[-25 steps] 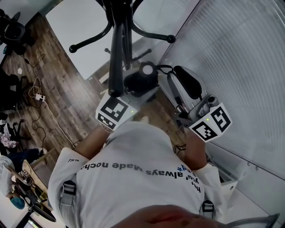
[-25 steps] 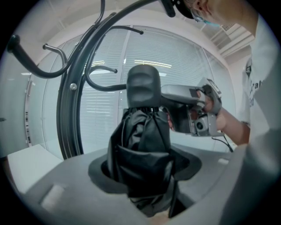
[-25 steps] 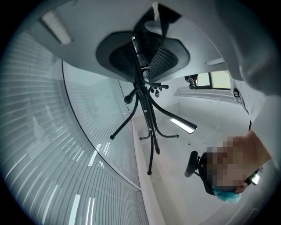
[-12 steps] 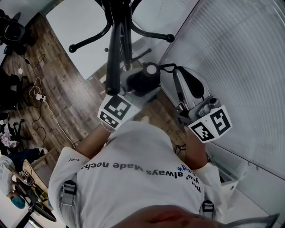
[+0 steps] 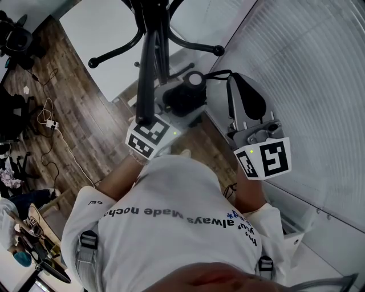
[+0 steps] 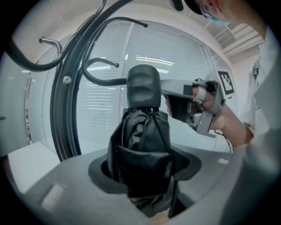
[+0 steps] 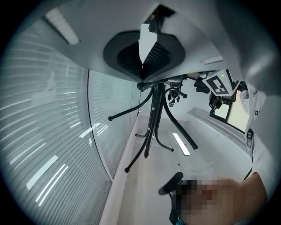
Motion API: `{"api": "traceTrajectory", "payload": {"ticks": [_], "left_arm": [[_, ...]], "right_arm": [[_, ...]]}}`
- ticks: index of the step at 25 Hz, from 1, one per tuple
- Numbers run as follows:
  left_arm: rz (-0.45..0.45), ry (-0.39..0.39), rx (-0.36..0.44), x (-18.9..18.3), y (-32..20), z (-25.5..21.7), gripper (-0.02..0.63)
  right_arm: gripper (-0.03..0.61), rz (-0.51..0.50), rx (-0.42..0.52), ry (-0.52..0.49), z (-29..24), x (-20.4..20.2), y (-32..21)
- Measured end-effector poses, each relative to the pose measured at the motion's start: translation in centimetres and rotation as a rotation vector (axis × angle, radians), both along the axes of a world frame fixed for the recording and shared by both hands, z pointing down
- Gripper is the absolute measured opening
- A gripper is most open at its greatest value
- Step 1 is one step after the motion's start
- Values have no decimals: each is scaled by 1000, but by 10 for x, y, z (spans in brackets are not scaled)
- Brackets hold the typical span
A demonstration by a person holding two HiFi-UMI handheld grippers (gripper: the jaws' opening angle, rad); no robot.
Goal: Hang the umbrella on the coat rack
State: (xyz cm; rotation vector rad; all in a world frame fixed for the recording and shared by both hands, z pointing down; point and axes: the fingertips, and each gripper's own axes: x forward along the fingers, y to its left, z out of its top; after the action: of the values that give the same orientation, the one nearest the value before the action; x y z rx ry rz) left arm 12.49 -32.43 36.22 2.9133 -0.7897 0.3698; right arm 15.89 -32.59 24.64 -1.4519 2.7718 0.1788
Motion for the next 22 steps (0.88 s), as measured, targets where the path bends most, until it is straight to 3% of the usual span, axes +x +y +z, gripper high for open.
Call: {"api": "traceTrajectory", "payload": {"ticks": [10, 22], "left_arm": [[-32, 10, 25, 6, -20, -14, 261], [-66, -23, -8, -3, -37, 5, 261]], "right_arm": [[3, 32, 56, 36, -10, 4, -24], [3, 34, 63, 71, -10, -3, -50]]}}
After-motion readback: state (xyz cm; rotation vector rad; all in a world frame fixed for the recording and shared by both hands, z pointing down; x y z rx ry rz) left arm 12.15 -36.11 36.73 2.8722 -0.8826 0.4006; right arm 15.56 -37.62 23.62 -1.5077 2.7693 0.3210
